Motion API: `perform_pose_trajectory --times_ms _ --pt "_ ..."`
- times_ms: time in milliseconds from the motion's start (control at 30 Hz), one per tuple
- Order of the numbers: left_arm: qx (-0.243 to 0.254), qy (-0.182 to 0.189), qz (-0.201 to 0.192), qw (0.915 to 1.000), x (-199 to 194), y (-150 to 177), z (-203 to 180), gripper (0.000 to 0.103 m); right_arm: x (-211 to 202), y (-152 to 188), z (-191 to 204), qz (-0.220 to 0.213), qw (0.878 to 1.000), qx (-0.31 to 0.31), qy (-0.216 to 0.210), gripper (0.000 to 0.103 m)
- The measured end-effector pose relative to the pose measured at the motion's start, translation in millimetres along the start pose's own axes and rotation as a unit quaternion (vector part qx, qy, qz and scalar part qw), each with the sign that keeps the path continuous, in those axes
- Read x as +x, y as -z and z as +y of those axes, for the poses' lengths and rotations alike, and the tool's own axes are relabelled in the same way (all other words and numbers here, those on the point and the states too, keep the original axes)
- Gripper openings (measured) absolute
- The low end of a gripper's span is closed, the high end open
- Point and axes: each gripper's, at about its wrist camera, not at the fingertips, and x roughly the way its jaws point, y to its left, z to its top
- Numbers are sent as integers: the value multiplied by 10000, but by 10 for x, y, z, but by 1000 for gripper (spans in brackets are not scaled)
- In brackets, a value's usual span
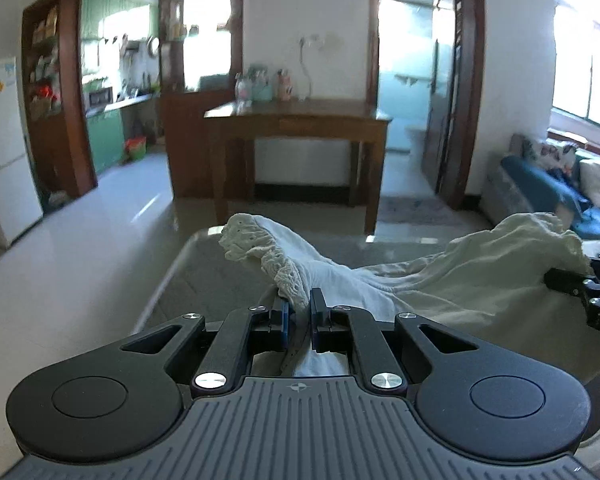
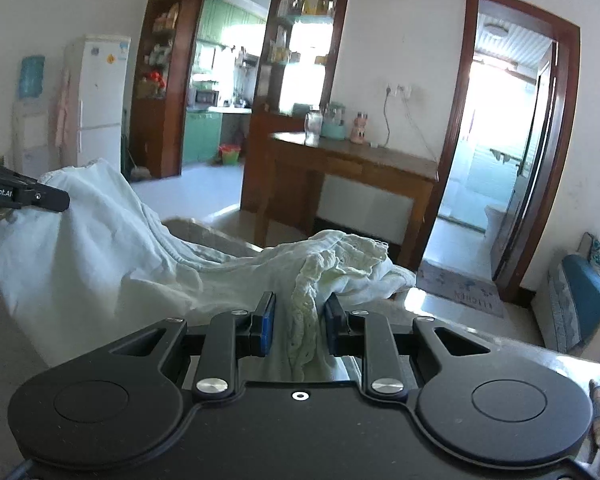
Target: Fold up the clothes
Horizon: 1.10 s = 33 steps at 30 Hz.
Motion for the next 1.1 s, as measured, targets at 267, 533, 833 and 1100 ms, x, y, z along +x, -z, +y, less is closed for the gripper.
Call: perform_pose_trajectory --times_ms 267,533,833,1100 --pt "-159 -231 831 9961 541 457 174 10 544 538 119 837 9965 34 48 27" --pt "-252 -341 1053 9935 629 625 316 11 692 704 120 1323 9908 206 195 38" --pt "-319 -224 1045 9938 498 697 431 15 544 653 -33 1193 9921 323 204 54" --pt "-507 19 992 9938 171 870 625 29 249 858 -98 1261 9914 343 -67 62"
